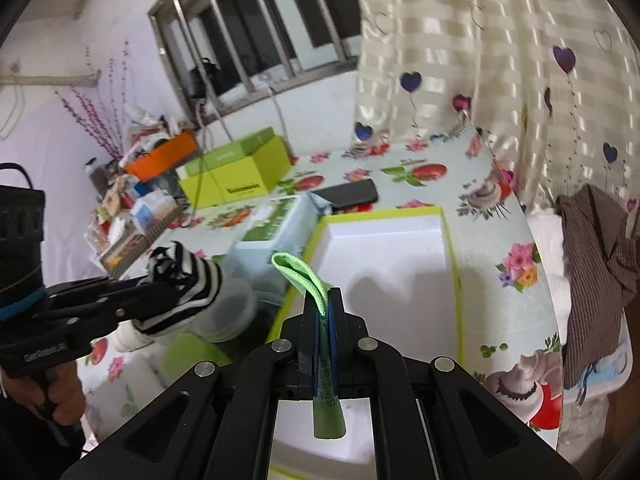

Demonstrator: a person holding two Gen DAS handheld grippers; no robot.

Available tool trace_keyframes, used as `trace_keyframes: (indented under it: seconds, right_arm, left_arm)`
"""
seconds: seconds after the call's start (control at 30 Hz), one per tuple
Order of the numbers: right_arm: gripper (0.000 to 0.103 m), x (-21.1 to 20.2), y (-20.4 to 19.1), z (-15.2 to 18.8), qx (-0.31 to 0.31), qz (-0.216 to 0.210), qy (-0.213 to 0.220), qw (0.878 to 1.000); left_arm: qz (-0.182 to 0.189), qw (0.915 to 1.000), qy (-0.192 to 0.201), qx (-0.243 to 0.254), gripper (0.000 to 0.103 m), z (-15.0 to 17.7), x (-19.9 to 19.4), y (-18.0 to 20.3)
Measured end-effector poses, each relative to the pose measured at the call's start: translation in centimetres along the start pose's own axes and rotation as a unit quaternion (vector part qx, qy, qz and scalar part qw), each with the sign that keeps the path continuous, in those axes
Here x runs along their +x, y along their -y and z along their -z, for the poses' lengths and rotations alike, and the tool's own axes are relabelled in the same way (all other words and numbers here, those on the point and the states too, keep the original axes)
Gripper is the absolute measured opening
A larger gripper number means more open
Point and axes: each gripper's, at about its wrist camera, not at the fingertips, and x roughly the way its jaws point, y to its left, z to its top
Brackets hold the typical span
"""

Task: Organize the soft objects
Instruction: 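Carry the green cloth and striped sock ball over the white tray with both grippers, then lower the green cloth into the tray and open the right gripper, then lower the striped sock ball into the tray and open the left gripper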

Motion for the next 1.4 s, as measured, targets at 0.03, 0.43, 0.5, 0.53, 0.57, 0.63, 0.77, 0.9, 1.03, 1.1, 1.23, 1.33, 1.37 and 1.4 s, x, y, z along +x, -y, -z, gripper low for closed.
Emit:
trace_keyframes:
  seconds: [0.03, 0.43, 0.5, 0.53, 0.57, 0.63, 0.77, 0.9, 1.03, 1.1, 1.23, 1.33, 1.37, 1.4]
  right_arm:
    - [0.004, 0.4, 0.4, 0.1, 0.004, 0.005, -0.005, 1.000]
    - [0.030, 1.9, 2.9, 0.9, 0.013, 0.019, -0.028, 0.999]
    - [0.045, 1.7, 3.0, 0.9, 0.012, 0.020, -0.027, 0.999]
    - [0.046, 1.5, 3.0, 0.9, 0.012, 0.018, -0.025, 0.999]
    - [0.046, 1.3, 3.0, 0.9, 0.012, 0.016, -0.023, 1.000]
    - [0.046, 0.8, 3.2, 1.0, 0.012, 0.016, -0.018, 1.000]
    - [0.047, 0.1, 3.5, 1.2, 0.015, 0.023, -0.013, 1.000]
    - [0.047, 0.0, 3.7, 1.3, 0.016, 0.029, -0.014, 0.999]
    - [0.049, -0.4, 3.6, 1.4, 0.016, 0.040, -0.010, 0.999]
    - [0.051, -0.7, 3.5, 1.4, 0.014, 0.045, -0.009, 0.999]
    - [0.051, -1.3, 3.3, 1.6, 0.014, 0.051, -0.006, 0.999]
    - [0.053, -1.9, 2.8, 1.8, 0.011, 0.054, -0.004, 0.998]
    - [0.055, -2.1, 2.6, 1.9, 0.009, 0.054, -0.004, 0.998]
    - [0.057, -2.3, 2.4, 1.9, 0.007, 0.055, -0.004, 0.998]
  left_arm:
    - [0.002, 1.0000, -0.005, 0.000, 0.014, 0.0, 0.6, 0.2]
    - [0.005, 0.9990, -0.044, 0.009, 0.015, -0.2, 5.3, 2.3]
    - [0.003, 0.9987, -0.050, 0.009, 0.015, -0.2, 6.0, 2.5]
    - [0.002, 0.9985, -0.053, 0.010, 0.015, -0.2, 6.4, 2.6]
    - [0.001, 0.9984, -0.056, 0.011, 0.015, -0.1, 6.7, 2.7]
    - [-0.001, 0.9980, -0.062, 0.009, 0.015, 0.0, 7.3, 2.7]
    - [-0.006, 0.9971, -0.075, 0.007, 0.015, 0.3, 8.4, 2.8]
    - [0.004, 0.9960, -0.088, 0.009, 0.018, 0.4, 9.1, 3.1]
    - [0.009, 0.9961, -0.087, 0.014, 0.025, 0.5, 9.0, 3.4]
    - [0.013, 0.9964, -0.083, 0.013, 0.030, 0.5, 8.8, 3.5]
    - [0.022, 0.9968, -0.075, 0.012, 0.037, 0.5, 8.1, 3.7]
    - [0.026, 0.9971, -0.071, 0.013, 0.037, 0.5, 7.3, 4.0]
    - [0.024, 0.9972, -0.070, 0.012, 0.037, 0.6, 7.0, 4.0]
    - [0.022, 0.9973, -0.069, 0.012, 0.037, 0.6, 6.7, 4.0]
